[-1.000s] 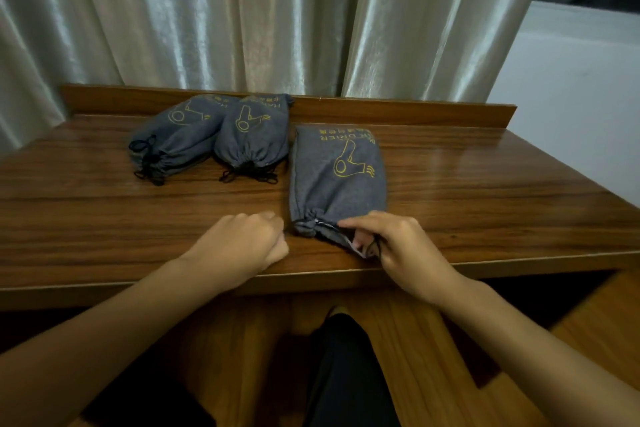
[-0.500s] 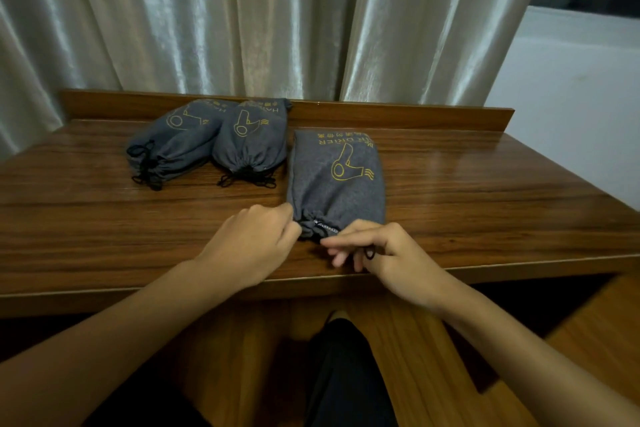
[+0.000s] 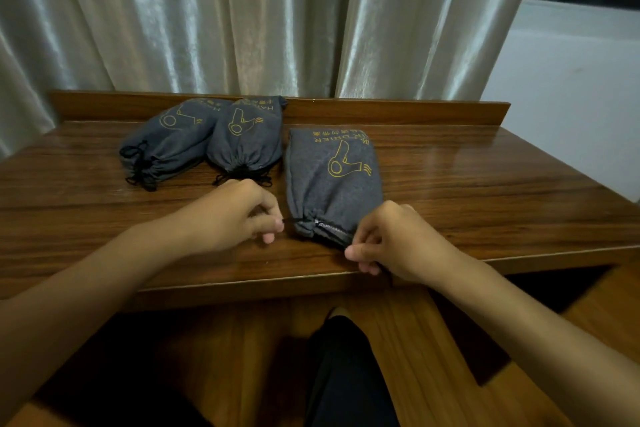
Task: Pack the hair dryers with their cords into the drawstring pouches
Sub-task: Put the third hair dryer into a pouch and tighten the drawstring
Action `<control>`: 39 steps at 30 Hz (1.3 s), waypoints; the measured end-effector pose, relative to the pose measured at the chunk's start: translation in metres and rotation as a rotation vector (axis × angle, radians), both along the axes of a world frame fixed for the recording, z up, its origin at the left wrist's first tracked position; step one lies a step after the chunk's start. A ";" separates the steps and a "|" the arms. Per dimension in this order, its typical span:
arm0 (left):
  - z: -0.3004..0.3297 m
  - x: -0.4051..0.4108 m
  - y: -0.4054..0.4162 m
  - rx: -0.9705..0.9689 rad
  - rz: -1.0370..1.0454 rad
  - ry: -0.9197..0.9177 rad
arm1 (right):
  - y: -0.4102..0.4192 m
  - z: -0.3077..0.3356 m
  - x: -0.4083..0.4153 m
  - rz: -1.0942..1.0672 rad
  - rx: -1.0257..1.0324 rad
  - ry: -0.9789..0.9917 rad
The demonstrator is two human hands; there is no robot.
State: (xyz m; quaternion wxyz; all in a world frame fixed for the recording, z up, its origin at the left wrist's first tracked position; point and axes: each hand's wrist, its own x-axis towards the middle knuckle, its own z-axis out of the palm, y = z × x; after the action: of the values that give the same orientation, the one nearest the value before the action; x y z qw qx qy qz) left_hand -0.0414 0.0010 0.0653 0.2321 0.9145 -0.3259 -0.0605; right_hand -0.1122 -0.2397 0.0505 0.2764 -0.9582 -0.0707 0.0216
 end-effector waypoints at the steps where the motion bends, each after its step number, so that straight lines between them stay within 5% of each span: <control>1: 0.002 0.000 0.000 -0.042 -0.036 -0.026 | 0.000 0.004 0.001 0.023 -0.045 0.018; 6: 0.008 0.012 -0.012 -0.495 -0.092 0.037 | 0.001 0.019 0.019 0.166 0.280 -0.159; 10: 0.002 0.031 -0.023 -0.605 -0.082 0.151 | 0.007 0.005 0.033 0.125 0.693 -0.301; 13: -0.007 0.040 -0.027 -0.679 -0.080 0.237 | 0.008 -0.006 0.044 0.096 0.798 -0.379; 21: -0.034 0.041 -0.035 -0.917 0.087 0.433 | 0.007 -0.017 0.054 0.191 1.069 -0.214; 33: -0.048 0.035 -0.042 -0.758 0.200 0.372 | 0.005 -0.046 0.053 0.028 0.869 -0.144; 39: -0.062 0.026 -0.047 -0.837 0.134 0.347 | 0.005 -0.049 0.049 0.008 0.828 -0.135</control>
State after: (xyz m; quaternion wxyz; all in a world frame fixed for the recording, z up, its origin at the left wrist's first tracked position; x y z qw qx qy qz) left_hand -0.0149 -0.0462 0.0036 0.6361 0.7374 -0.2188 -0.0608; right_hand -0.0635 -0.2348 0.0015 0.6328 -0.7652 -0.0949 -0.0706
